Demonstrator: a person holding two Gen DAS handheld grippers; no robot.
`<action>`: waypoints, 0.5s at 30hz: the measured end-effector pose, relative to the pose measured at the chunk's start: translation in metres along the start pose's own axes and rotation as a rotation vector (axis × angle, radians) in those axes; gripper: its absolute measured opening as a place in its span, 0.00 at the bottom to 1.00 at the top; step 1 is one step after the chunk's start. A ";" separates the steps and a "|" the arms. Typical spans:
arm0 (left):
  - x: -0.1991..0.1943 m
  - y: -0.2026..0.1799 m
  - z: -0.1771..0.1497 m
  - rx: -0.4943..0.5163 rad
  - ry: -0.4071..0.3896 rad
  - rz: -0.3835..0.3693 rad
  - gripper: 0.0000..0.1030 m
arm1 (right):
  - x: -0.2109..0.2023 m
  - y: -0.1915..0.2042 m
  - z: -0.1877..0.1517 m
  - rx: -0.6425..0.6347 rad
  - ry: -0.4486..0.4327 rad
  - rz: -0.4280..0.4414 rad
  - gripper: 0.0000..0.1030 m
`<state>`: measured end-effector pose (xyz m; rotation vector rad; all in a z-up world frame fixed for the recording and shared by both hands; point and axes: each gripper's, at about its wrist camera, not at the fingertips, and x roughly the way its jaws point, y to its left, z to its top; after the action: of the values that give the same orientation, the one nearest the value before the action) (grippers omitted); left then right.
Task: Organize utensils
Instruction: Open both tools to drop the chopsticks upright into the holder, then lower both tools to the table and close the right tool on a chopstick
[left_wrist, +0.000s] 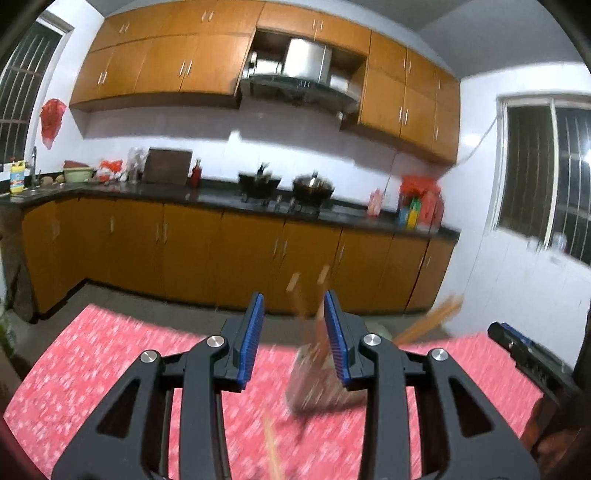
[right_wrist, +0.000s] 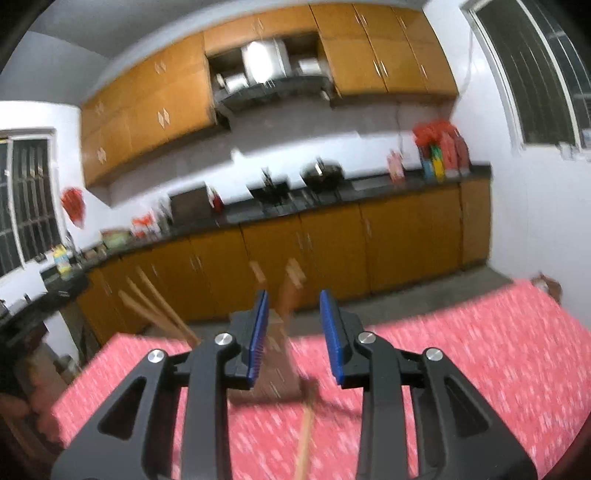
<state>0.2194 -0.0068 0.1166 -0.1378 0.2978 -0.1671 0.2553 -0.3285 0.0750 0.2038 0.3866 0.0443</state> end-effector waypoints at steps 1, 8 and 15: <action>0.001 0.004 -0.014 0.013 0.034 0.017 0.33 | 0.008 -0.009 -0.015 0.021 0.061 -0.008 0.29; 0.027 0.036 -0.107 0.013 0.345 0.065 0.33 | 0.054 -0.028 -0.110 0.107 0.433 0.005 0.22; 0.027 0.043 -0.146 -0.013 0.459 0.037 0.33 | 0.070 -0.003 -0.149 0.061 0.544 0.039 0.18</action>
<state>0.2069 0.0144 -0.0357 -0.1051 0.7581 -0.1588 0.2632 -0.2972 -0.0865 0.2589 0.9269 0.1273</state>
